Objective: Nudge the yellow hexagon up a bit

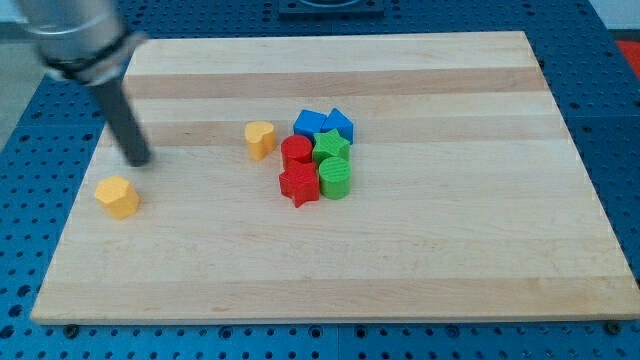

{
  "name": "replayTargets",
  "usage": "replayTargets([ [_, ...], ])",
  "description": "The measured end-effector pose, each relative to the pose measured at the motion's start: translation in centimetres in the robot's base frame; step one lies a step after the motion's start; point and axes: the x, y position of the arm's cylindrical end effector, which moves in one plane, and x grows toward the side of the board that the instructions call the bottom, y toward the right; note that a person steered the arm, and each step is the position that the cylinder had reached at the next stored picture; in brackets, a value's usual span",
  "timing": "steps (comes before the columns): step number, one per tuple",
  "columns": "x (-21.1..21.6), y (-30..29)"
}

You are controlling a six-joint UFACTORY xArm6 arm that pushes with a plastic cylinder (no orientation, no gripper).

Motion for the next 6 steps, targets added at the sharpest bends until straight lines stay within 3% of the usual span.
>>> replayTargets([
  [2, 0.5, -3.0],
  [5, 8.5, -2.5],
  [6, 7.4, -0.7],
])
